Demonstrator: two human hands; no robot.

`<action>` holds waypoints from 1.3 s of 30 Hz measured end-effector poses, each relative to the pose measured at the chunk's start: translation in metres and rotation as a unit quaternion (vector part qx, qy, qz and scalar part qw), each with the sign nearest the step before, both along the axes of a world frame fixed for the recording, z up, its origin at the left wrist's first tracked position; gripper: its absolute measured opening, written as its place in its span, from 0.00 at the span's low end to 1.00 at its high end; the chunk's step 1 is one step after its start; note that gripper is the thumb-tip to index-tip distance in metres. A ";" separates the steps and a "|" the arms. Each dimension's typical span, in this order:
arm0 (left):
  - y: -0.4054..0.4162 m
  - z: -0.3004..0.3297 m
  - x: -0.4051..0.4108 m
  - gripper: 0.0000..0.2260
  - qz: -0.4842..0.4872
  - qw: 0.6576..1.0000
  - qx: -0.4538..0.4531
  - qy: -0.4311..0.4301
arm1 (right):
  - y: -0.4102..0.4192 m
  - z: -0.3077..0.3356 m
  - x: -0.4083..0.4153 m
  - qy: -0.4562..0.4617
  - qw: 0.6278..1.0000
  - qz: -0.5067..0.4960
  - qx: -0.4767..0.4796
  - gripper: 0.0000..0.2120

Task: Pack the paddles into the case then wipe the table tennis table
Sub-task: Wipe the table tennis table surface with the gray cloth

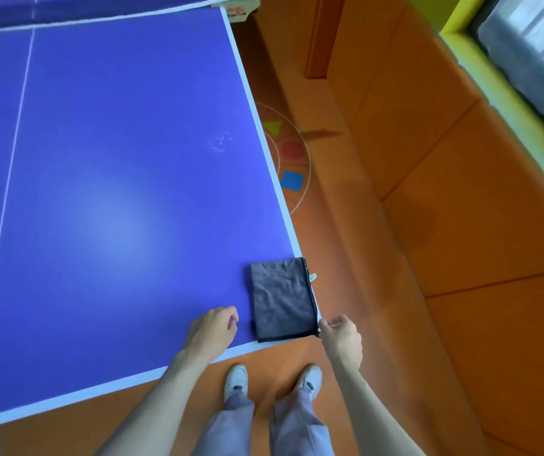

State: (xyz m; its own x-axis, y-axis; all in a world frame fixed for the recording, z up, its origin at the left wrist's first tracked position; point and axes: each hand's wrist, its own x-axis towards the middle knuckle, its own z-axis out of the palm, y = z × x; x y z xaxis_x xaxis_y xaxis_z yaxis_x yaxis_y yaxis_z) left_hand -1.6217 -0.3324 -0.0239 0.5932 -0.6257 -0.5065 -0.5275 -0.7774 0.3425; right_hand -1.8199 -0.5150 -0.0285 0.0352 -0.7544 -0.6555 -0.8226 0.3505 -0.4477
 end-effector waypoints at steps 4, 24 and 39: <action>0.000 -0.001 0.014 0.08 0.077 0.996 -0.032 -0.012 | -0.003 0.007 0.034 -0.115 0.990 -0.004 -0.086 0.05; 0.059 -0.111 0.129 0.13 0.020 0.941 -0.134 -0.311 | 0.028 -0.103 0.103 0.033 0.822 0.419 -0.384 0.35; 0.060 -0.107 0.130 0.12 0.027 0.937 -0.175 -0.300 | -0.010 -0.087 0.129 -0.060 0.794 0.402 -0.453 0.32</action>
